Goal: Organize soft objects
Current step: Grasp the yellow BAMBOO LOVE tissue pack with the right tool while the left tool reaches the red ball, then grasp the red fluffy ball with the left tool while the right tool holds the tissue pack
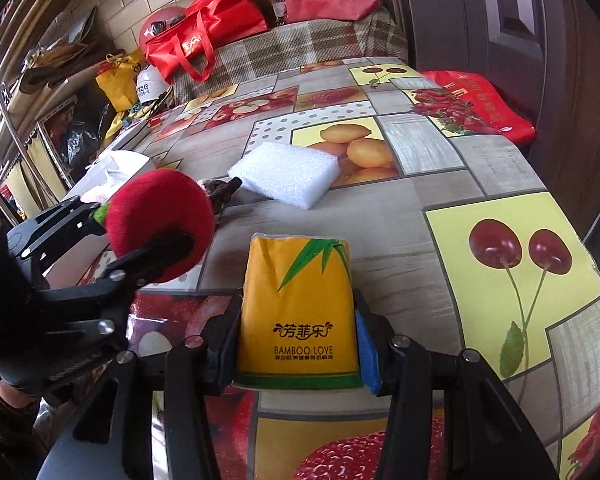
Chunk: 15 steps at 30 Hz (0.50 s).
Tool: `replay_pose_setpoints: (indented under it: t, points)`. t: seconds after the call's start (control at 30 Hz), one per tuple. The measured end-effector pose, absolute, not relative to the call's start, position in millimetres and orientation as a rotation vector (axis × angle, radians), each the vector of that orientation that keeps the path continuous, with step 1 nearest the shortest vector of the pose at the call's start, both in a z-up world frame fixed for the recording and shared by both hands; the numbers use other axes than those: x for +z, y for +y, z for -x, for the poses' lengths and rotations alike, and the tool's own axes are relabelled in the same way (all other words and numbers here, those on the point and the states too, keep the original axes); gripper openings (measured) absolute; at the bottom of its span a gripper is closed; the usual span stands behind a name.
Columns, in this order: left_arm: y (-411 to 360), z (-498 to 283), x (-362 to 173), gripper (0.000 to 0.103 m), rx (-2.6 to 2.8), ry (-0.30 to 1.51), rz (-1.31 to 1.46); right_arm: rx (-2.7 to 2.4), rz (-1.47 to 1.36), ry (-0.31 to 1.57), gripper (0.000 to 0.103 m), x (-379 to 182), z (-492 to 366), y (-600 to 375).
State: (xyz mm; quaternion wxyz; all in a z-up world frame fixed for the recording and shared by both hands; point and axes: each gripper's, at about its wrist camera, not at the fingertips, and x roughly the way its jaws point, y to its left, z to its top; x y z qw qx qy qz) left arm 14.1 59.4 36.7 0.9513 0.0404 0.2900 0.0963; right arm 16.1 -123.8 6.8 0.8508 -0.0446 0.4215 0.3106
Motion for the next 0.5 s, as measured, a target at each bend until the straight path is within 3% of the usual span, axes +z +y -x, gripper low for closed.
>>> replay_pose_setpoints:
  t: [0.5]
  points:
    - [55.8, 96.2, 53.6, 0.046, 0.264, 0.422, -0.072, 0.64, 0.168, 0.679, 0.049, 28.2, 10.9, -109.5]
